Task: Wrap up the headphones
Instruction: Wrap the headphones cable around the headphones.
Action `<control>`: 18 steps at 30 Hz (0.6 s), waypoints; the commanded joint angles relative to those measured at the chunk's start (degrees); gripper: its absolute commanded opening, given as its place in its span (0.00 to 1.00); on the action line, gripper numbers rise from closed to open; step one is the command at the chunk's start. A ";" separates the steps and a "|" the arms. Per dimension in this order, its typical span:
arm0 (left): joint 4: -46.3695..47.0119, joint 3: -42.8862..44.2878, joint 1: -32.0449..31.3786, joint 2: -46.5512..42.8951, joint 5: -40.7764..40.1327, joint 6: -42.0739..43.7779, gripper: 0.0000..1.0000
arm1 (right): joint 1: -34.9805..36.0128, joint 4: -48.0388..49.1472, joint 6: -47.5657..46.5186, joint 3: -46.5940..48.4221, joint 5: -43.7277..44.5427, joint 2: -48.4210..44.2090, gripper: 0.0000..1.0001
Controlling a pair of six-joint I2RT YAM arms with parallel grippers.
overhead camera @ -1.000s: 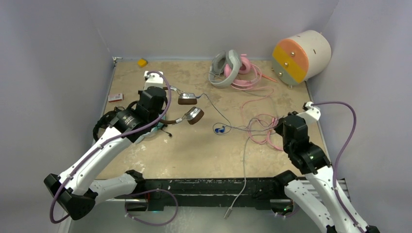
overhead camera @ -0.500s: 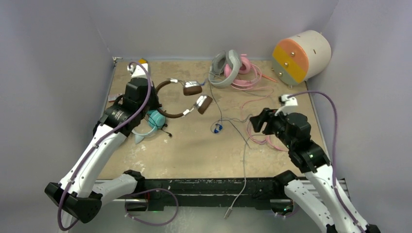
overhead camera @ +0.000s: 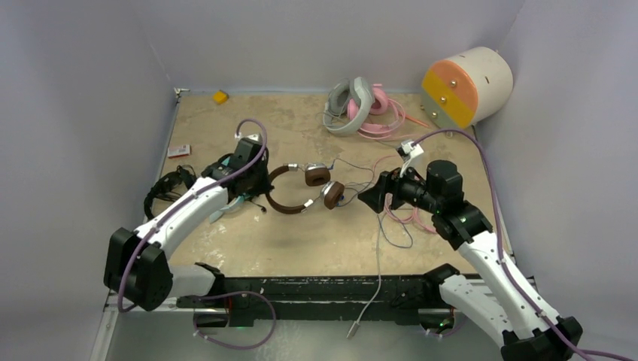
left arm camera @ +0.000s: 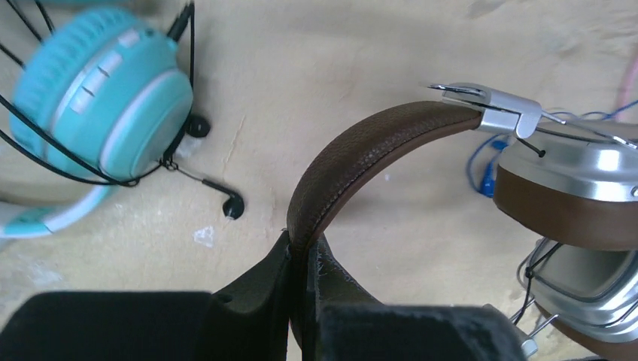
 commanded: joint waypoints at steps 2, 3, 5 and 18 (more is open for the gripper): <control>7.58 -3.95 -0.12 3.36 2.56 -10.45 0.00 | 0.07 1.86 -0.29 -1.37 -4.26 1.89 0.80; 8.62 -5.55 -0.21 3.76 3.38 -11.59 0.00 | 0.08 1.90 -0.27 -1.59 -4.71 2.17 0.81; 11.07 -8.52 -0.64 4.01 4.09 -13.14 0.02 | 0.14 2.56 0.25 -2.30 -5.51 2.69 0.81; 5.40 -13.49 -5.23 1.64 -3.85 -20.92 0.42 | 0.29 6.33 3.28 -5.65 -9.80 6.60 0.78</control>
